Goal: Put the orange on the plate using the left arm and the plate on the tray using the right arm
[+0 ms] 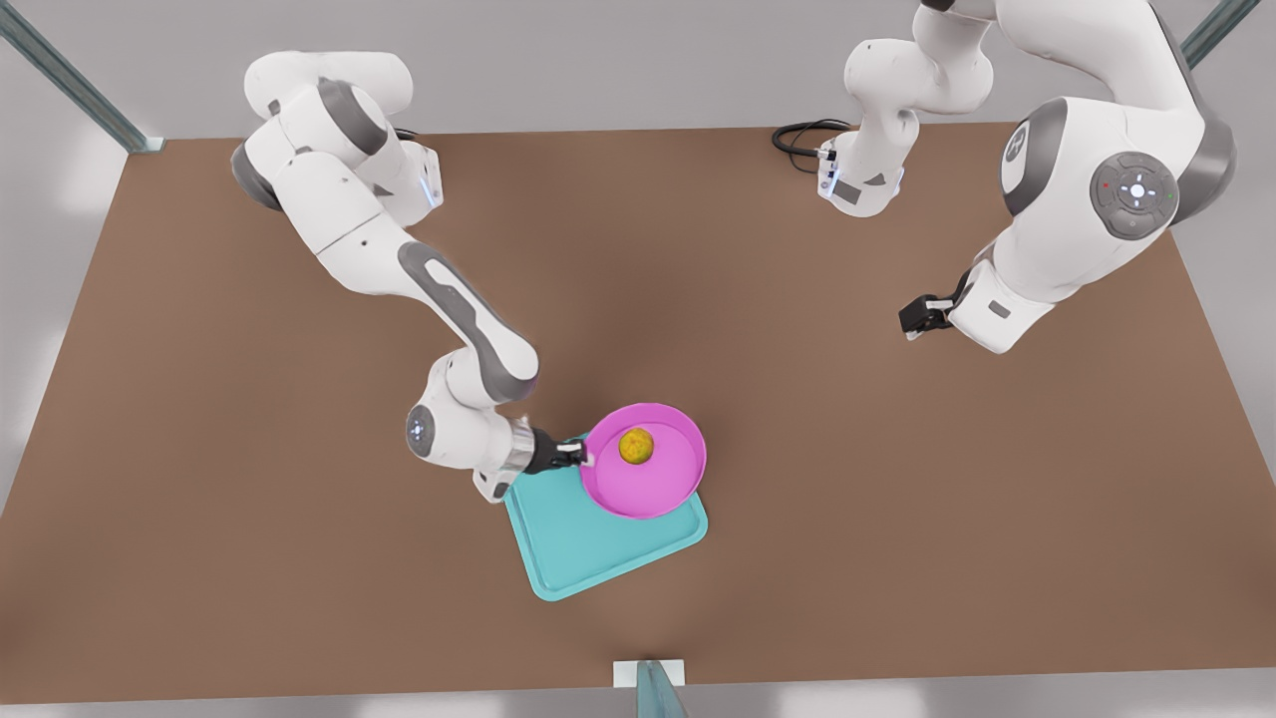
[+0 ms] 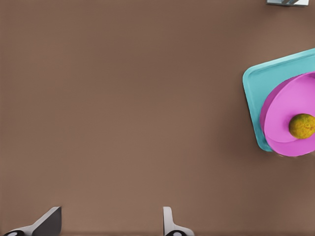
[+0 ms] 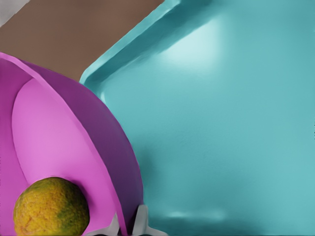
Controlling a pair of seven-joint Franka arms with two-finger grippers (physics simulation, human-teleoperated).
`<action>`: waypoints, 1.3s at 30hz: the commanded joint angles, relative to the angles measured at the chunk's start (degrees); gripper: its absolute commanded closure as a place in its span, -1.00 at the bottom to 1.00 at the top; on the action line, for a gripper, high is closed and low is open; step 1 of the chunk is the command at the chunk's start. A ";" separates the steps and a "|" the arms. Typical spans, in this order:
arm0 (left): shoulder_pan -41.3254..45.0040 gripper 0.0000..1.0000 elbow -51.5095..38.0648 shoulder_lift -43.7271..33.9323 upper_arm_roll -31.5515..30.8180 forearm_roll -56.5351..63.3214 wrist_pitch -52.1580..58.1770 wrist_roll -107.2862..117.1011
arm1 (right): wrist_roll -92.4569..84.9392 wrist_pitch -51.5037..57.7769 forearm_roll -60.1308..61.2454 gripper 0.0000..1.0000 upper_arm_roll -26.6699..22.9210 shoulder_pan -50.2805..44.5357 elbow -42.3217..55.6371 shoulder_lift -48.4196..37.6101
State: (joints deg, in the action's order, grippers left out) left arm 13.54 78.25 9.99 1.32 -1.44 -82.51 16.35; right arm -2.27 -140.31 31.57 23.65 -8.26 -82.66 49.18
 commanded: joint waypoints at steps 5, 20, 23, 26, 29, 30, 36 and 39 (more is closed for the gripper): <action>-0.27 -1.00 -0.03 0.38 0.18 0.12 0.07 -0.26 | 1.22 1.18 2.09 0.57 -0.10 5.53 6.63 3.56; -0.35 -1.00 -0.03 0.38 0.35 0.12 0.07 -0.17 | 1.13 12.26 2.36 -1.00 -0.27 6.50 3.20 -0.22; -0.35 -1.00 -0.03 0.38 0.35 0.12 -0.11 -0.17 | 1.04 12.34 2.36 -1.00 -0.27 6.50 3.29 -0.22; -0.35 -1.00 -0.03 0.47 0.26 0.21 -0.11 -0.09 | 1.31 12.78 2.27 -1.00 -0.27 6.41 3.38 -0.66; -0.35 -1.00 -0.11 -0.15 0.35 -0.05 0.25 -0.53 | 1.22 44.54 -13.85 -1.00 -7.38 11.85 5.12 -9.62; -0.27 -1.00 -0.11 0.29 0.18 -0.14 1.12 0.09 | 1.13 63.78 -28.20 -1.00 -6.69 15.19 11.61 -11.91; -0.44 -1.00 -6.88 4.78 0.35 -0.49 7.45 -0.79 | 0.95 72.73 -43.70 -1.00 -9.41 10.36 9.80 -41.09; -0.44 -1.00 -6.97 5.22 0.18 -0.76 9.47 -0.70 | 1.39 71.85 -43.17 -1.00 -9.50 11.42 6.10 -43.90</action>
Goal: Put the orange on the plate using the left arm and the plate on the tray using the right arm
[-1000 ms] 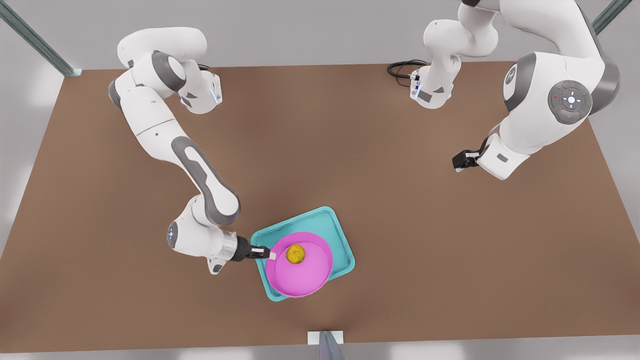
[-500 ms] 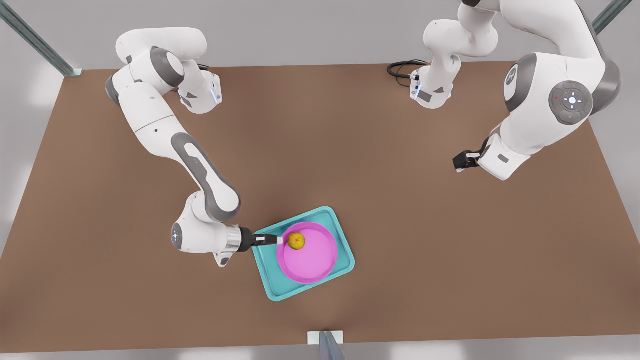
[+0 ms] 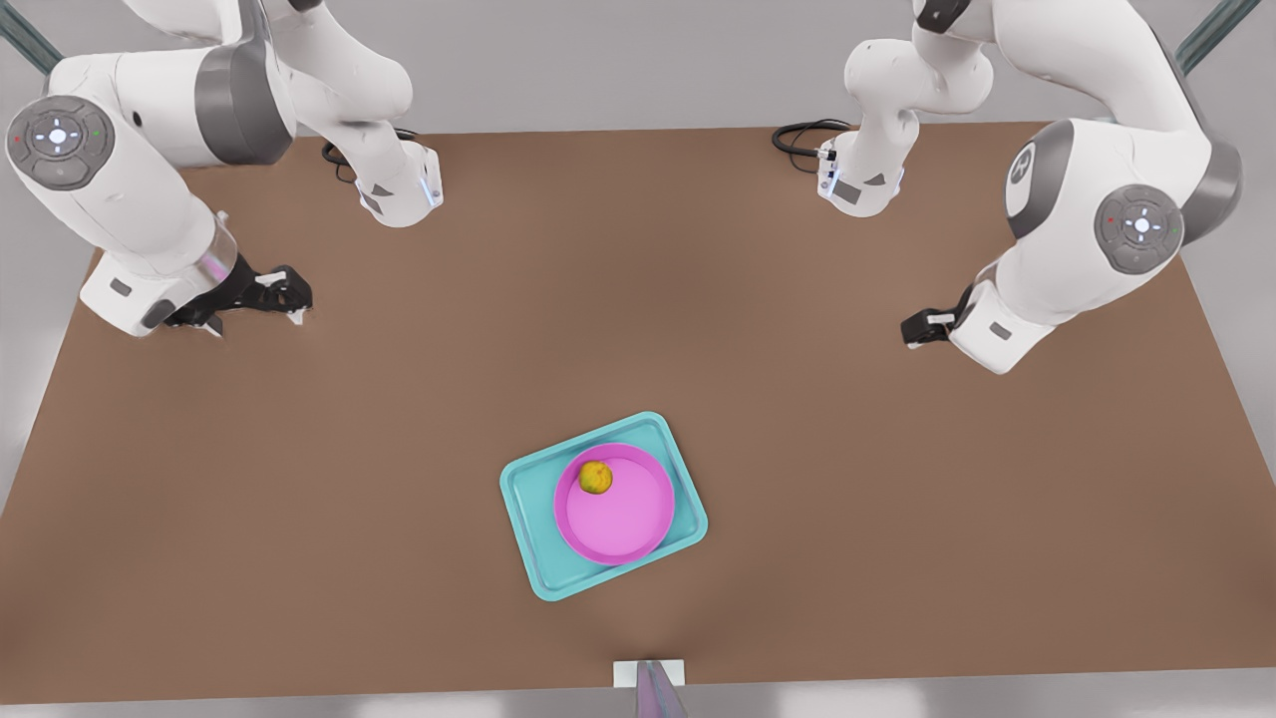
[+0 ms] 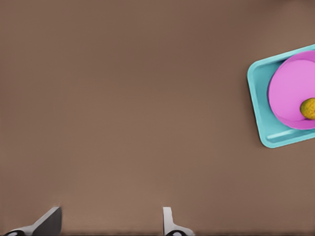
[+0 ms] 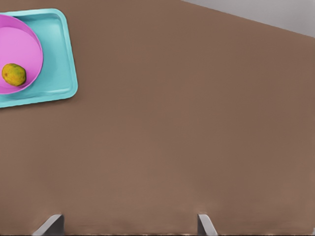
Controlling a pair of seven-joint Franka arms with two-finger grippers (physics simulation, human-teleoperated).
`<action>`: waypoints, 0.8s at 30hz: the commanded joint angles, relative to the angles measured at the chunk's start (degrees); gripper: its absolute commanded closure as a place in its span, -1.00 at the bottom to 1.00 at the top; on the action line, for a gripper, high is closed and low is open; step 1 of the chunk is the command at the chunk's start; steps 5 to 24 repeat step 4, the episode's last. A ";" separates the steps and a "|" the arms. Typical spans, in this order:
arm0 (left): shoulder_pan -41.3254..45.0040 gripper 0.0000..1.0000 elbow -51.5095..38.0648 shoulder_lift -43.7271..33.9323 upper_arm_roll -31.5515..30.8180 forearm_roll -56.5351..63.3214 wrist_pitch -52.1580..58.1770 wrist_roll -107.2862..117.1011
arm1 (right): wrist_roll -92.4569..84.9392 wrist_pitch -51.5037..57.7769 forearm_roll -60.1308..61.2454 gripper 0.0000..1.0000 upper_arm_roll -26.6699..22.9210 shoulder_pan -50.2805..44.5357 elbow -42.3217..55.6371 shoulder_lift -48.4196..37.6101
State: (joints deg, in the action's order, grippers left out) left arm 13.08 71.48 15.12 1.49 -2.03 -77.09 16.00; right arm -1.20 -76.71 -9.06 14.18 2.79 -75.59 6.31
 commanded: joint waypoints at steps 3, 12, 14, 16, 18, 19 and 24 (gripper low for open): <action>0.02 -1.00 -0.20 0.61 0.00 -0.08 5.11 -0.45 | 0.40 8.24 -2.46 -1.00 -0.29 0.37 -1.67 -1.48; 0.02 -1.00 -0.20 0.78 0.00 -0.08 5.11 -0.53 | 0.40 8.24 -2.46 -1.00 -0.29 0.37 -1.67 -1.56; 0.02 -1.00 -0.20 0.78 0.00 -0.08 5.11 -0.53 | 0.40 8.24 -2.46 -1.00 -0.29 0.37 -1.67 -1.56; 0.02 -1.00 -0.20 0.78 0.00 -0.08 5.11 -0.53 | 0.40 8.24 -2.46 -1.00 -0.29 0.37 -1.67 -1.56; 0.02 -1.00 -0.20 0.78 0.00 -0.08 5.11 -0.53 | 0.40 8.24 -2.46 -1.00 -0.29 0.37 -1.67 -1.56; 0.02 -1.00 -0.20 0.78 0.00 -0.08 5.11 -0.53 | 0.40 8.24 -2.46 -1.00 -0.29 0.37 -1.67 -1.56; 0.02 -1.00 -0.20 0.78 0.00 -0.08 5.11 -0.53 | 0.40 8.24 -2.46 -1.00 -0.29 0.37 -1.67 -1.56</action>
